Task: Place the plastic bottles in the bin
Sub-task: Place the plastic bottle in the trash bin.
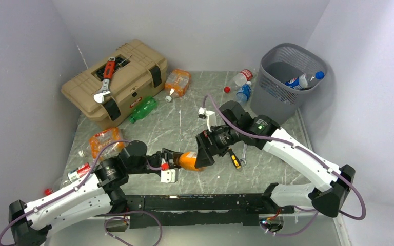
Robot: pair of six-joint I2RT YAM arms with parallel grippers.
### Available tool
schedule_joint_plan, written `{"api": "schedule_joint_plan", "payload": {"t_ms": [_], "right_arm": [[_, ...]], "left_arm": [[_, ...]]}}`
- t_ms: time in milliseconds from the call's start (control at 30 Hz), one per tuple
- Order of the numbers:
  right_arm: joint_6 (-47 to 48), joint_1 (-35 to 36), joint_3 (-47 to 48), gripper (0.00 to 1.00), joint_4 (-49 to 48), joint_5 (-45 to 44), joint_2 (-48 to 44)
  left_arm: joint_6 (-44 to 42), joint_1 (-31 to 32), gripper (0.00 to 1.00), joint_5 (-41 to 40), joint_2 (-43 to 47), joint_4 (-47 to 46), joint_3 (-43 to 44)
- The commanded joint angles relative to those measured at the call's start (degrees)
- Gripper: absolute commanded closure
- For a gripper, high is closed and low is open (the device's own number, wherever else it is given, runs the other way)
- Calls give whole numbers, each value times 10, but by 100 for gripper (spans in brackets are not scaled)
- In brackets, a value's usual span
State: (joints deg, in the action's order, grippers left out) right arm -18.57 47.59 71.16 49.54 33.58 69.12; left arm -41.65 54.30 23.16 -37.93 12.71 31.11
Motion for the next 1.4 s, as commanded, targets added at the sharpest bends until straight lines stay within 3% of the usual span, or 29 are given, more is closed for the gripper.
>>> {"api": "schedule_joint_plan", "payload": {"t_ms": [0, 333, 433, 600, 700, 767, 800, 833, 867, 900, 1033, 1233, 1367], "right_arm": [[10, 15, -6, 0, 19, 32, 14], [19, 38, 31, 5, 28, -3, 93], [28, 38, 36, 13, 32, -6, 102], [27, 38, 30, 44, 13, -4, 93], [24, 38, 27, 58, -1, 2, 79], [21, 39, 28, 64, -9, 2, 69], [19, 38, 30, 65, -12, 0, 62], [17, 39, 32, 66, -14, -6, 56], [16, 38, 38, 67, -15, -15, 48], [16, 38, 45, 67, -15, -28, 39], [14, 38, 91, 67, -35, -155, -28], [41, 39, 85, 66, -153, -521, -152], [99, 38, 30, 66, -275, -722, -190]], "left_arm": [[-31, 4, 100, -5, -4, -7, -2], [-38, 5, 100, -3, -7, -3, -4], [-38, 6, 100, -2, -6, -2, -5], [-34, 6, 100, -3, -15, -2, -1], [-22, 6, 83, -9, -14, -10, -1], [-14, 6, 75, -11, -12, -14, 0], [-8, 6, 66, -16, -10, -18, 0], [2, 5, 44, -23, -8, -26, -1], [13, 6, 8, -33, -5, -31, 1], [26, 5, 1, -42, -3, -33, 5], [77, 5, 0, -77, 31, -71, 7], [172, -13, 1, -142, 91, -163, -6], [275, -25, 1, -273, 102, -174, 17]]}}
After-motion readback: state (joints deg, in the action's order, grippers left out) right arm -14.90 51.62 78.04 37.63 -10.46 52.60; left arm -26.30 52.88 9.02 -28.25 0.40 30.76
